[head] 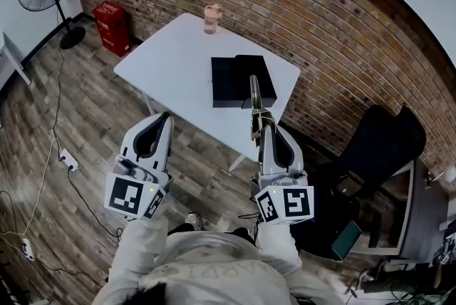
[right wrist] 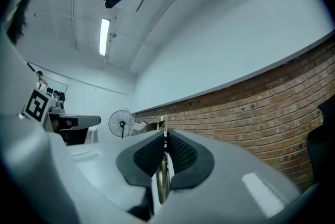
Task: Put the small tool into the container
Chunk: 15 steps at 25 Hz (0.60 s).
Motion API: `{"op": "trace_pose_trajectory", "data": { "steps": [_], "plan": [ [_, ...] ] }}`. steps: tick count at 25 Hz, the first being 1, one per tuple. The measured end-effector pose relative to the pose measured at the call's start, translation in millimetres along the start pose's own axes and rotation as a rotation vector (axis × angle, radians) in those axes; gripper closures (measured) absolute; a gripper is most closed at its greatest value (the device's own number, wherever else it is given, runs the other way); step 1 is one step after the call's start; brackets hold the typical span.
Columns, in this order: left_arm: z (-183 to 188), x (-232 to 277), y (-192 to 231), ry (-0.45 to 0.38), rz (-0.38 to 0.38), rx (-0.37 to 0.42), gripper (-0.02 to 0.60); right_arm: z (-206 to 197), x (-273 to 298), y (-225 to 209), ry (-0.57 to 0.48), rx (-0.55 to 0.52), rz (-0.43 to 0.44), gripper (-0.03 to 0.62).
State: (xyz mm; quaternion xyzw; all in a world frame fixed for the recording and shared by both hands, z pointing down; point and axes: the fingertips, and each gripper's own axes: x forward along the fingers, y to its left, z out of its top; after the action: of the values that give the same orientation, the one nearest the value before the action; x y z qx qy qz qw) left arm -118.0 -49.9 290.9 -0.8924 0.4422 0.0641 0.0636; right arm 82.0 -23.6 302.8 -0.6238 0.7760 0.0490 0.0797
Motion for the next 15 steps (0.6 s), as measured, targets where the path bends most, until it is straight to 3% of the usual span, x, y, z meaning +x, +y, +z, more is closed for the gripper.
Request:
{"op": "trace_pose_trajectory", "data": {
  "steps": [7,15],
  "plan": [
    [-12.6,17.4,25.0,-0.002,-0.028,-0.022,0.577,-10.3,20.8,8.9,0.013,-0.004,-0.013,0.582],
    [-32.2,58.5,31.1,0.007,-0.073,-0.055,0.577,-28.4,45.8,-14.6,0.058,-0.006,-0.053,0.582]
  ]
}}
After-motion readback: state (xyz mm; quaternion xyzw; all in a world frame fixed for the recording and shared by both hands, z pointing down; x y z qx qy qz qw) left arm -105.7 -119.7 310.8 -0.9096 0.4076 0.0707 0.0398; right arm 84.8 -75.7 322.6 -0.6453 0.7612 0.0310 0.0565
